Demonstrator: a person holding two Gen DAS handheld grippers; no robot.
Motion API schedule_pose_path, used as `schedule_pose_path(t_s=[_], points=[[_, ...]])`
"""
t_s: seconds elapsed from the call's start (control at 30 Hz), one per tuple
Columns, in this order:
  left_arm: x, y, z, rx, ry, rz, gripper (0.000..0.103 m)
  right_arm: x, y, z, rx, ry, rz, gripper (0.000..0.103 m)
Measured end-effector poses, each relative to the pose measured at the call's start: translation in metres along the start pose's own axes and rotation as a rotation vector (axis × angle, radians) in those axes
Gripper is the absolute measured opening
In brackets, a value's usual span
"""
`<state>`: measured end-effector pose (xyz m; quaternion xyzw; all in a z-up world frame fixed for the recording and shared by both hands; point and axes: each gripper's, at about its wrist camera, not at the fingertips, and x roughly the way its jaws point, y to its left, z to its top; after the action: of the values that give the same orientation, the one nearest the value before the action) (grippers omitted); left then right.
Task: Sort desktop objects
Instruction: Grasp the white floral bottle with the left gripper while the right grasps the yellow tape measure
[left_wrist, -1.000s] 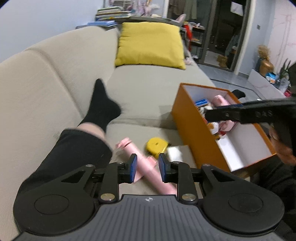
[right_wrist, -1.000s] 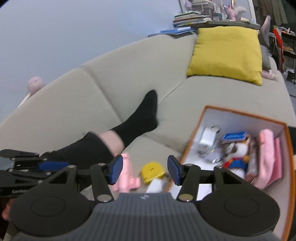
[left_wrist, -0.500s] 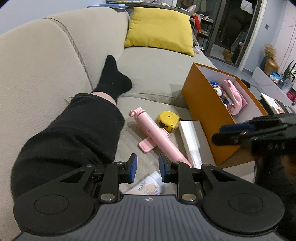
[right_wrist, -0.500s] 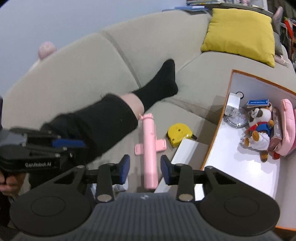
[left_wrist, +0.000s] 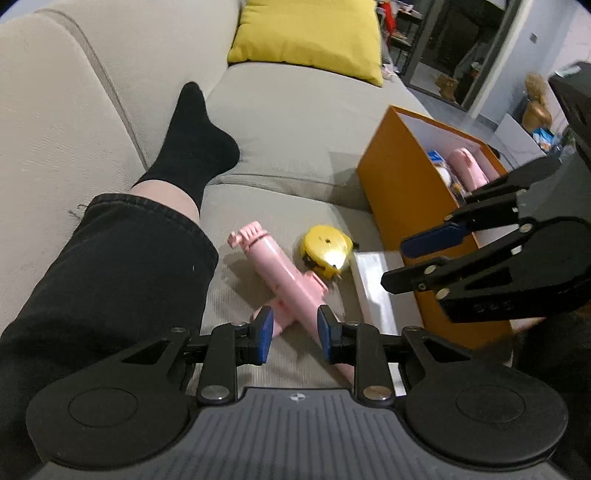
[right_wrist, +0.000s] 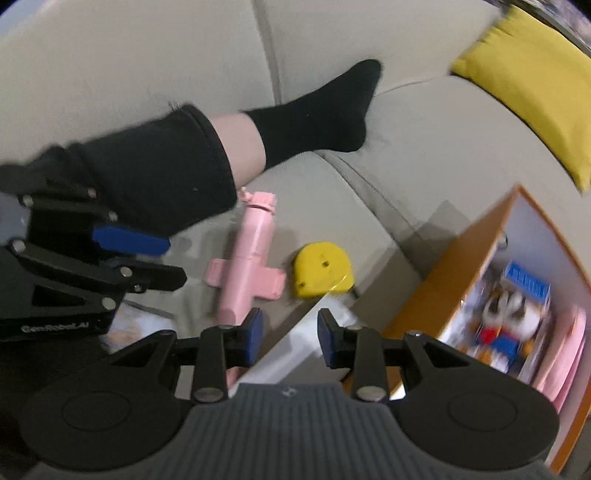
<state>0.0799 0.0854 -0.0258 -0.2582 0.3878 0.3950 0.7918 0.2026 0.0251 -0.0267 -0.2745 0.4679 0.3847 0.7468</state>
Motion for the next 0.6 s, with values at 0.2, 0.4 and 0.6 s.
schedule_pose_path(t_s=[0.2,0.4,0.6], points=[[0.032,0.011,0.009,-0.085,0.06,0.016,0.033,0.036,-0.005,0.032,-0.165,0.116,0.018,0.035],[0.041,0.004,0.001,0.009,0.158,-0.005,0.033,0.074,0.0,0.049,-0.306,0.231,0.022,0.035],[0.039,-0.009,-0.013,0.148,0.279,0.002,0.05,0.085,0.007,0.053,-0.418,0.259,0.002,0.045]])
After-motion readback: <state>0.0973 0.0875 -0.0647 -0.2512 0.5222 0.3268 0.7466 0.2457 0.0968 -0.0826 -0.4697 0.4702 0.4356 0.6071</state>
